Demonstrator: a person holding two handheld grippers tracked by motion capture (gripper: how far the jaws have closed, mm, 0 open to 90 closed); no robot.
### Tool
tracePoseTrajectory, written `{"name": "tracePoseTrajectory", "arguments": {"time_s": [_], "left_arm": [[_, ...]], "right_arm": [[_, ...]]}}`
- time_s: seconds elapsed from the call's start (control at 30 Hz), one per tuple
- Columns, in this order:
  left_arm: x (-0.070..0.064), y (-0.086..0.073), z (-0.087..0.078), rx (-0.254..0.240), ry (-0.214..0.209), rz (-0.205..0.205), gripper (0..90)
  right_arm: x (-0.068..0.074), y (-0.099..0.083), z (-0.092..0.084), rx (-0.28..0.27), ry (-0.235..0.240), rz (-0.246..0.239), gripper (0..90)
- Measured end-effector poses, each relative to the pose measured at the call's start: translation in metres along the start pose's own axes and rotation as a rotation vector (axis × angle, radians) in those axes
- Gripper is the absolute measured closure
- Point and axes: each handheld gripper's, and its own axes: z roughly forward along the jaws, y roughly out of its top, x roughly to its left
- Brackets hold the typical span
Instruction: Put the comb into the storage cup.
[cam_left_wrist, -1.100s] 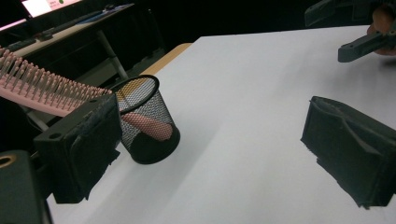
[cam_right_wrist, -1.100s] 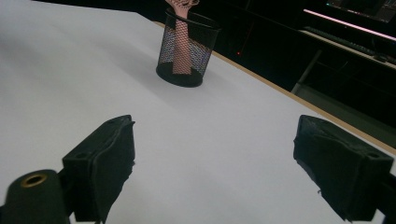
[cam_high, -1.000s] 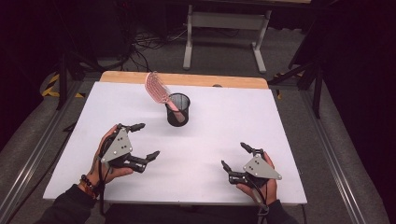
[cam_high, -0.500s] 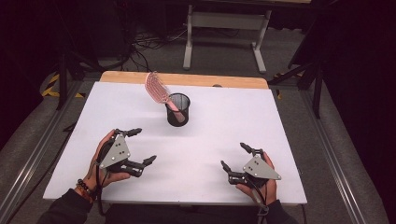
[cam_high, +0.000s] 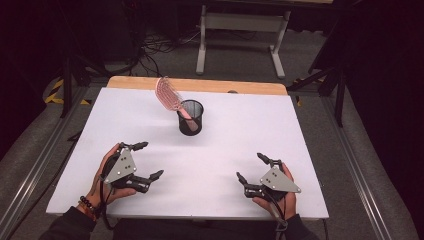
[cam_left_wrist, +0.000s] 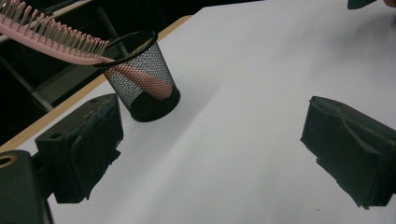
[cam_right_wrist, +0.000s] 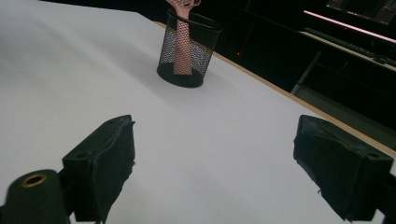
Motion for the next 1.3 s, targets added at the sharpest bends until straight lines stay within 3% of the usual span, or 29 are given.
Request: {"name": "tracePoseTrajectory", "arguments": {"time_s": [0.8,1.3], "left_arm": [[0.003,-0.030,-0.014,0.043,0.037,-0.038,6.0],[0.005,-0.057,-0.022,0.076,0.050,-0.135,5.5]], "right_arm": [[0.000,-0.001,0.000,0.002,-0.005,0.000,13.6],[-0.003,-0.003,0.001,0.004,-0.004,0.025,13.1]]}}
